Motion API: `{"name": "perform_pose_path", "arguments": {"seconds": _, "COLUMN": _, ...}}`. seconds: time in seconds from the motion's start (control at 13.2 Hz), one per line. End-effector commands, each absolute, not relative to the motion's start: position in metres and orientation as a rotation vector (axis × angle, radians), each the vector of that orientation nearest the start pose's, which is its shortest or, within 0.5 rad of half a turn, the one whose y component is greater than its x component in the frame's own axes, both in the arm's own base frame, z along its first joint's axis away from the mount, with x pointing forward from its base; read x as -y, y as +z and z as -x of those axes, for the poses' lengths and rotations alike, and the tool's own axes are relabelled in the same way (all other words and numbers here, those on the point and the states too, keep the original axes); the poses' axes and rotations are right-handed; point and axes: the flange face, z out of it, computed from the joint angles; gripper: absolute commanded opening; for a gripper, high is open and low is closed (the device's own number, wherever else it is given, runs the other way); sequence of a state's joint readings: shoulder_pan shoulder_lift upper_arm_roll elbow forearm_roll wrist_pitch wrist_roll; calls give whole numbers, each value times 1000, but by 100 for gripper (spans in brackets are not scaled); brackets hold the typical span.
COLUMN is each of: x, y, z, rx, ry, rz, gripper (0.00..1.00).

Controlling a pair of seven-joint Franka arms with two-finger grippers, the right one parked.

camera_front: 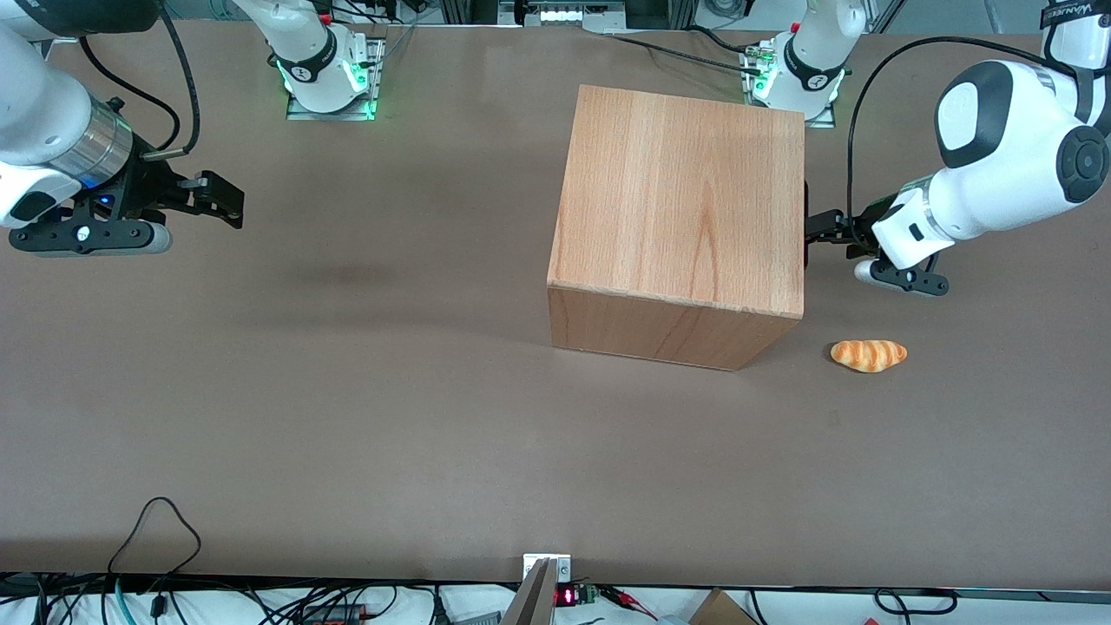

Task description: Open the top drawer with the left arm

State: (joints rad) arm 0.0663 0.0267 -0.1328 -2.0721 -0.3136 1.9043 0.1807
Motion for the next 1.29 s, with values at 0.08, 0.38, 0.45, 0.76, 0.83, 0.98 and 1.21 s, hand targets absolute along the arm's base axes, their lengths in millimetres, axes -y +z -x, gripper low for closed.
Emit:
{"name": "perform_pose_path", "arguments": {"seconds": 0.08, "x": 56, "y": 397, "z": -529, "rx": -229, "ry": 304, "rz": 3444, "gripper": 100}}
{"name": "perform_pose_path", "arguments": {"seconds": 0.38, "x": 55, "y": 390, "z": -530, "rx": -219, "ry": 325, "rz": 3446, "gripper": 100}}
{"name": "perform_pose_path", "arguments": {"seconds": 0.45, "x": 54, "y": 387, "z": -531, "rx": -216, "ry": 332, "rz": 3445, "gripper": 100}}
{"name": "perform_pose_path", "arguments": {"seconds": 0.76, "x": 49, "y": 383, "z": -531, "rx": -221, "ry": 344, "rz": 3438, "gripper": 100}}
{"name": "perform_pose_path", "arguments": {"seconds": 0.83, "x": 47, "y": 381, "z": -531, "rx": -214, "ry": 352, "rz": 3435, "gripper": 100}}
{"name": "perform_pose_path", "arguments": {"seconds": 0.98, "x": 44, "y": 376, "z": -532, "rx": -205, "ry": 361, "rz": 3431, "gripper": 100}}
{"name": "perform_pose_path", "arguments": {"seconds": 1.21, "x": 25, "y": 373, "z": -533, "rx": -183, "ry": 359, "rz": 3401, "gripper": 100}}
